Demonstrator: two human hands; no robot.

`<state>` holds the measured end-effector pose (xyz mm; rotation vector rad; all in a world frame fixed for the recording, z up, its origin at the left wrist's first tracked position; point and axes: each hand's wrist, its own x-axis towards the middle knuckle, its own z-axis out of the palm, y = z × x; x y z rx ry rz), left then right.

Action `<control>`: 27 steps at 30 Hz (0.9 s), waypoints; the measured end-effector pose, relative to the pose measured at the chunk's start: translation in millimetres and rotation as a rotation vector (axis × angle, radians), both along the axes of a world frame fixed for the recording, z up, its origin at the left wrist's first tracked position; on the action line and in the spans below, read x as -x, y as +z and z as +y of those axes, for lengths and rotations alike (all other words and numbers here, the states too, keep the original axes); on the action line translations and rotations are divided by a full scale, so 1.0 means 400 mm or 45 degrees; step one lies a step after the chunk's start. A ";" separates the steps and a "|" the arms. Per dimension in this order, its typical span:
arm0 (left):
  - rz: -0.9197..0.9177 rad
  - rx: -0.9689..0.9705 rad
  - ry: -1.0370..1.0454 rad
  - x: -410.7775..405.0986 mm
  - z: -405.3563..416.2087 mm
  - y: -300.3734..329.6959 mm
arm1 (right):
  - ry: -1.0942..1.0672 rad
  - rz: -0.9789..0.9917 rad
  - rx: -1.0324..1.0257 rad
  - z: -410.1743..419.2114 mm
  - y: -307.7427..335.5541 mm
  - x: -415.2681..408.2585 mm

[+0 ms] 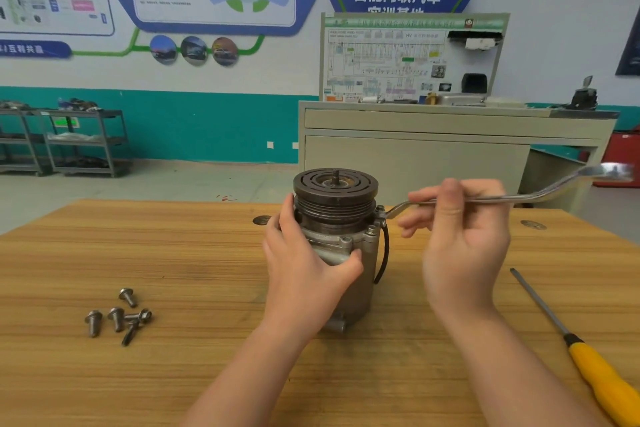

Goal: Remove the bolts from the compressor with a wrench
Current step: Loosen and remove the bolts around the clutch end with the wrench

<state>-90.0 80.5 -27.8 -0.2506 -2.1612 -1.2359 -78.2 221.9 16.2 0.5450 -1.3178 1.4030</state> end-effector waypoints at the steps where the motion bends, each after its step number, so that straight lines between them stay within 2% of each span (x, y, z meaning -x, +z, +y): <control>1: 0.004 0.000 -0.003 -0.001 0.000 0.000 | -0.056 0.030 -0.102 -0.010 -0.008 -0.004; 4: 0.002 0.001 -0.010 -0.001 -0.001 -0.001 | -0.200 0.082 -0.296 -0.027 -0.032 -0.010; 7: 0.010 0.003 -0.013 -0.001 -0.002 -0.001 | -0.304 0.141 -0.377 -0.033 -0.050 -0.003; 12: -0.009 -0.022 -0.029 -0.001 -0.003 -0.002 | -0.468 0.374 -0.596 -0.061 -0.079 0.006; 13: -0.006 -0.018 -0.023 -0.001 -0.002 -0.002 | -0.399 0.365 -0.521 -0.067 -0.082 0.006; 14: -0.002 -0.010 -0.012 -0.001 -0.001 -0.001 | -0.256 0.308 -0.338 -0.071 -0.078 0.006; 16: -0.004 -0.007 0.001 -0.002 0.001 0.000 | 0.049 0.059 0.255 -0.061 -0.060 0.015; 18: -0.006 -0.016 -0.008 -0.003 0.002 0.001 | 0.437 -0.339 0.802 -0.021 -0.031 0.038; 20: -0.002 -0.022 -0.007 0.000 0.002 0.000 | 0.895 -0.588 1.091 0.026 -0.006 0.056; 21: -0.003 -0.021 -0.002 0.002 0.002 -0.001 | 1.013 -0.599 1.139 0.044 0.005 0.060; 23: -0.010 -0.020 -0.004 0.004 0.000 -0.002 | 0.923 -0.490 0.953 0.060 0.017 0.047; 27: -0.010 -0.017 -0.009 0.001 0.000 -0.003 | 0.198 -0.146 0.118 0.033 0.009 0.008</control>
